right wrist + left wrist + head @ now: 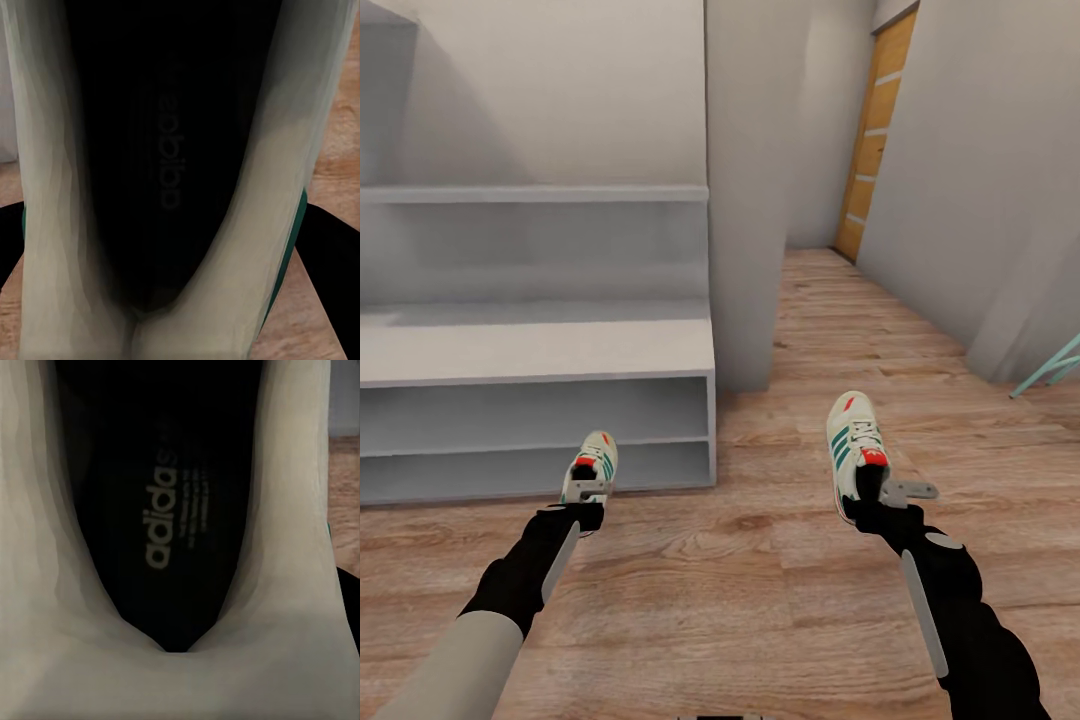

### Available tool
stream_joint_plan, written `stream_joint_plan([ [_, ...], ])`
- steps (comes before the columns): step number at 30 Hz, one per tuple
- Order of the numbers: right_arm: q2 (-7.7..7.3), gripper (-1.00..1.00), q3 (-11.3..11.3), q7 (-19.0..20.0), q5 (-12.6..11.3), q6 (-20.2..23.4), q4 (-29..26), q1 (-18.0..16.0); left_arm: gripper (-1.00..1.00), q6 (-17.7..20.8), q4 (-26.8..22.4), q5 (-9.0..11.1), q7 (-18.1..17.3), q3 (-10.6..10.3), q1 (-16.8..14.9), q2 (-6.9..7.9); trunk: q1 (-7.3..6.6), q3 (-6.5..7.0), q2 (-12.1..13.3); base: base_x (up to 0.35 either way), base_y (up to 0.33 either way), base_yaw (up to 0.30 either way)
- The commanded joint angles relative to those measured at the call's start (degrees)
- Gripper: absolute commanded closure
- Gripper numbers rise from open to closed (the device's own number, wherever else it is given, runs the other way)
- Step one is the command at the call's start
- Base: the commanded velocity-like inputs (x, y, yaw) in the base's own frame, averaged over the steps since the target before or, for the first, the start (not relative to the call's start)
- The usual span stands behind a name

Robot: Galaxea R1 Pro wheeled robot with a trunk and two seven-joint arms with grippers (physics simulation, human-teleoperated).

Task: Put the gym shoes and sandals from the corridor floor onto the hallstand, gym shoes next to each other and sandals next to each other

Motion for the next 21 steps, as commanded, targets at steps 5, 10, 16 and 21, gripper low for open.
stream_joint_plan([
  [5,0.03,1.00,-0.06,0.12,0.20,0.31,-0.04,-0.03,1.00,0.28,-0.07,0.14,0.20,-0.03,-0.02,0.00,0.02,-0.05,-0.02,0.324,0.000,0.000],
  [10,0.03,1.00,-0.02,0.12,0.20,0.31,-0.04,-0.03,1.00,0.29,-0.08,0.14,0.20,-0.03,-0.02,0.00,0.02,-0.05,-0.02,0.340,0.000,0.000],
  [16,0.03,1.00,-0.05,0.12,0.20,0.33,-0.08,-0.03,1.00,0.31,-0.08,0.14,0.20,-0.05,-0.02,0.00,0.02,-0.06,-0.02,0.343,0.000,-0.010],
  [21,0.03,1.00,-0.05,0.12,0.20,0.33,-0.04,-0.03,1.00,0.28,-0.05,0.12,0.20,-0.11,-0.02,0.00,0.02,-0.19,-0.02,0.343,0.000,-0.114],
])
